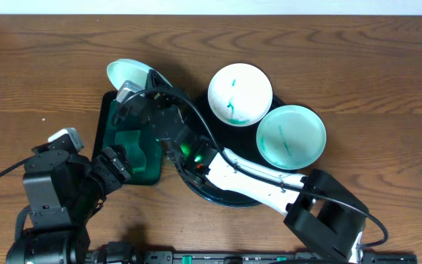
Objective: Clean dirty plates on tray and stack at the side
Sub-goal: 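Grasp the lower-left plate with the right gripper and lift it, then carry the plate right and set it down at the table's right side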
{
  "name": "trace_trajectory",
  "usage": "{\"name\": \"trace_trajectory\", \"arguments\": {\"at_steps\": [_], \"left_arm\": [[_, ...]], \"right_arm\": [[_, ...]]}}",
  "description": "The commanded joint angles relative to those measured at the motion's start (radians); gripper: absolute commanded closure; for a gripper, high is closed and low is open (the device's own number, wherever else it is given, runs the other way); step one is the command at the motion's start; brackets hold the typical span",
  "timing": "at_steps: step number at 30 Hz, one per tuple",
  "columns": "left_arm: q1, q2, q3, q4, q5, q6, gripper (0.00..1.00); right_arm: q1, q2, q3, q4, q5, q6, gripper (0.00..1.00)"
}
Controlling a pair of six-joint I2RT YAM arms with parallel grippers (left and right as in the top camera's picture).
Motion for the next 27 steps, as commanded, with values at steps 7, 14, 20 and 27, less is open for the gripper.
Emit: {"name": "trace_trajectory", "arguments": {"at_steps": [7, 14, 20, 27], "left_arm": [[0.006, -0.001, 0.024, -0.002, 0.0, 0.006, 0.14], [0.006, -0.001, 0.024, -0.002, 0.0, 0.006, 0.14], [0.006, -0.001, 0.024, -0.002, 0.0, 0.006, 0.14], [0.006, -0.001, 0.024, -0.002, 0.0, 0.006, 0.14]], "right_arm": [[-0.142, -0.066, 0.01, -0.41, -0.282, 0.81, 0.99], [-0.347, -0.27, 0.01, -0.638, -0.713, 1.012, 0.99], [-0.678, -0.404, 0.01, -0.918, -0.825, 1.106, 0.99], [-1.198, -0.36, 0.01, -1.245, -0.867, 1.112, 0.99]]}}
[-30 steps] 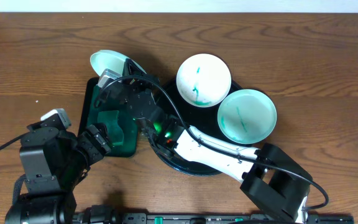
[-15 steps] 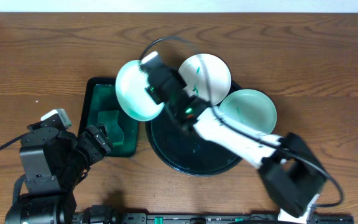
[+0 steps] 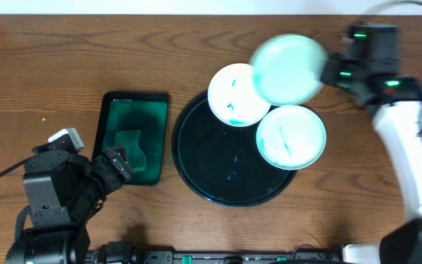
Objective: Clean dirty plates on tray and stack at the side
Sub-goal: 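Carry the plate right and set it down at the table's right side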
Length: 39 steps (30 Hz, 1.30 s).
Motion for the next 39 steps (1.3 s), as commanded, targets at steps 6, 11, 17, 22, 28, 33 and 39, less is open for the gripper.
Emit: {"name": "trace_trajectory", "arguments": {"at_steps": [6, 11, 17, 22, 28, 33, 39], "left_arm": [[0.006, -0.001, 0.023, 0.0, 0.0, 0.007, 0.14], [0.006, -0.001, 0.023, 0.0, 0.0, 0.007, 0.14], [0.006, -0.001, 0.023, 0.0, 0.0, 0.007, 0.14], [0.006, -0.001, 0.023, 0.0, 0.0, 0.007, 0.14], [0.006, -0.001, 0.023, 0.0, 0.0, 0.007, 0.14], [0.006, -0.001, 0.023, 0.0, 0.0, 0.007, 0.14], [0.006, -0.001, 0.023, 0.0, 0.0, 0.007, 0.14]], "right_arm": [[-0.455, 0.188, -0.005, -0.177, -0.042, 0.034, 0.99], [-0.544, 0.289, -0.006, -0.172, -0.289, -0.083, 0.99], [-0.533, 0.277, -0.006, -0.121, -0.293, -0.09, 0.94], [-0.505, 0.263, -0.006, -0.073, -0.224, -0.121, 0.72], [-0.418, 0.278, -0.026, 0.072, -0.068, -0.219, 0.63], [-0.328, 0.357, -0.069, 0.266, -0.065, -0.22, 0.97], [-0.278, 0.501, -0.069, 0.378, -0.014, -0.164, 0.99]]}}
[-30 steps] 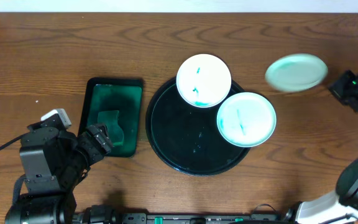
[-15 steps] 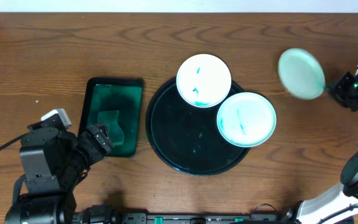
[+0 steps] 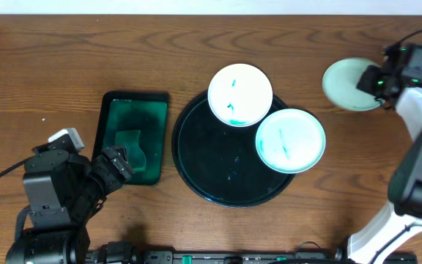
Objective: Clean dirty plates on tray and stack at the side
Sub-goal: 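Carry the plate right and set it down at the table's right side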
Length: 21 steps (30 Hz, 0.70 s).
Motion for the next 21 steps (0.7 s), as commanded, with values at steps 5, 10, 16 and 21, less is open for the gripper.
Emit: {"name": "trace_trajectory", "arguments": {"at_steps": [5, 10, 16, 21], "left_arm": [[0.006, -0.001, 0.023, 0.0, -0.003, 0.007, 0.14], [0.006, -0.001, 0.023, 0.0, -0.003, 0.006, 0.14], [0.006, -0.001, 0.023, 0.0, -0.003, 0.007, 0.14], [0.006, -0.001, 0.023, 0.0, -0.003, 0.007, 0.14]], "right_arm": [[0.005, 0.127, -0.019, -0.063, 0.072, 0.118, 0.99], [-0.007, 0.117, -0.019, -0.264, 0.117, 0.201, 0.99], [-0.008, 0.11, -0.019, -0.514, 0.246, 0.304, 0.99], [-0.008, 0.076, -0.019, -0.662, 0.252, 0.322, 0.99]]}}
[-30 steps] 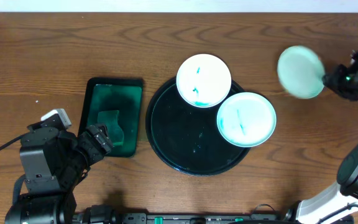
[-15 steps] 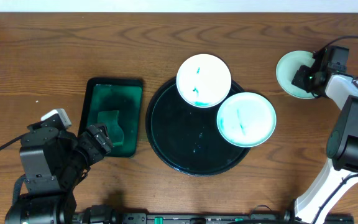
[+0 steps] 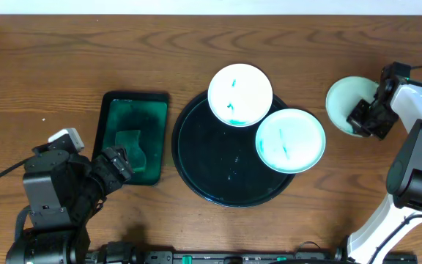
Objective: Clean dirty plates on tray and stack at the side
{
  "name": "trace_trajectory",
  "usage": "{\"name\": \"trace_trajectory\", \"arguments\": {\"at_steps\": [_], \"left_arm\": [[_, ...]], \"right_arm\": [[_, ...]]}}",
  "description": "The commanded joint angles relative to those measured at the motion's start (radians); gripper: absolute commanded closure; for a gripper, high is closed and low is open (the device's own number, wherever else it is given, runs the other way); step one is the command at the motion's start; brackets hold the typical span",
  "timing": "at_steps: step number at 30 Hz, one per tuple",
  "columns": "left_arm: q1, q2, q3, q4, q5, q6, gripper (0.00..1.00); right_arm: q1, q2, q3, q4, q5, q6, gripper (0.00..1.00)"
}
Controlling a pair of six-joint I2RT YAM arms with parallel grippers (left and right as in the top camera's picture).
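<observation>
A round black tray (image 3: 229,187) sits mid-table. A white plate (image 3: 240,94) with green smears rests on the tray's far rim. A pale green plate (image 3: 291,139) with green marks lies on the tray's right side. Off the tray at the right, a third pale green plate (image 3: 341,103) with no smears lies low on the wood. My right gripper (image 3: 366,117) is over this plate's right rim and seems shut on it. My left gripper (image 3: 116,163) rests at the near left corner of a green basin (image 3: 134,103); its jaws cannot be made out.
The green basin stands left of the tray and holds a green sponge (image 3: 130,145) in green liquid. The white right arm (image 3: 416,139) runs down the table's right edge. The left arm's black base (image 3: 50,198) fills the near left corner.
The right gripper and the clean pale green plate have moved a little nearer and lower at the table's right side. The plate now looks flat on the wood. The left arm is unchanged.
The right arm first reached across the tray, with a pale green plate at the basin. Then it held that plate above the tray's far right. Later the plate was at the table's right side, and now it lies lower there, beside the tray.
</observation>
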Motion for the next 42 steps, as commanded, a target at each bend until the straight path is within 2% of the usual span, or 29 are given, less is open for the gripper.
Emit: {"name": "trace_trajectory", "arguments": {"at_steps": [1, 6, 9, 11, 12, 14, 16, 19, 21, 23, 24, 27, 30, 32, 33, 34, 35, 38, 40, 42], "left_arm": [[0.006, -0.001, 0.023, 0.0, -0.003, 0.006, 0.14], [0.006, -0.001, 0.023, 0.0, -0.003, 0.006, 0.14], [0.006, -0.001, 0.023, 0.0, -0.003, 0.006, 0.14], [0.006, -0.001, 0.023, 0.0, -0.003, 0.006, 0.14], [0.006, -0.001, 0.023, 0.0, -0.003, 0.006, 0.14], [0.006, -0.001, 0.023, 0.0, -0.003, 0.006, 0.14], [0.006, -0.001, 0.023, 0.0, -0.003, 0.006, 0.14], [0.006, -0.001, 0.023, 0.0, -0.003, 0.006, 0.14], [0.006, -0.001, 0.023, 0.0, -0.003, 0.006, 0.14], [0.006, -0.001, 0.023, 0.0, -0.003, 0.006, 0.14], [0.006, -0.001, 0.023, 0.0, -0.003, 0.006, 0.14], [0.006, -0.001, 0.023, 0.0, -0.002, 0.006, 0.14], [0.006, -0.001, 0.023, 0.001, -0.002, 0.006, 0.14], [0.006, -0.001, 0.023, 0.001, -0.002, 0.006, 0.14], [0.006, -0.001, 0.023, 0.001, -0.002, 0.006, 0.14], [0.006, -0.001, 0.023, 0.0, -0.002, 0.006, 0.14], [0.006, -0.001, 0.023, 0.0, -0.002, 0.006, 0.14], [0.006, -0.001, 0.023, 0.001, -0.002, 0.006, 0.14], [0.006, -0.001, 0.023, 0.001, -0.002, 0.006, 0.02], [0.006, -0.001, 0.023, 0.001, -0.006, 0.006, 0.02]], "right_arm": [[-0.011, 0.013, -0.047, -0.077, 0.073, 0.046, 0.99], [-0.011, -0.113, -0.047, -0.132, 0.066, 0.042, 0.99], [-0.003, -0.238, -0.047, -0.084, -0.018, -0.08, 0.96], [0.014, -0.33, -0.047, -0.035, -0.189, -0.229, 0.84], [0.037, -0.393, -0.047, -0.022, -0.308, -0.324, 0.73], [0.079, -0.452, -0.048, -0.034, -0.36, -0.373, 0.6], [0.134, -0.483, -0.05, -0.061, -0.313, -0.371, 0.48], [0.212, -0.48, -0.058, -0.107, -0.185, -0.356, 0.44], [0.259, -0.469, -0.087, -0.11, -0.044, -0.288, 0.42], [0.293, -0.453, -0.135, -0.088, 0.103, -0.203, 0.32], [0.304, -0.442, -0.163, -0.065, 0.153, -0.173, 0.32], [0.31, -0.409, -0.241, 0.042, 0.149, -0.17, 0.29], [0.307, -0.373, -0.311, 0.148, 0.018, -0.265, 0.3], [0.307, -0.351, -0.34, 0.182, -0.022, -0.267, 0.37], [0.307, -0.34, -0.348, 0.192, -0.025, -0.266, 0.51], [0.307, -0.335, -0.349, 0.191, -0.026, -0.266, 0.79], [0.307, -0.336, -0.348, 0.19, -0.043, -0.27, 0.99], [0.309, -0.377, -0.336, 0.187, -0.136, -0.341, 0.99], [0.315, -0.423, -0.318, 0.17, -0.16, -0.349, 0.99], [0.324, -0.475, -0.29, 0.14, -0.16, -0.348, 0.99]]}}
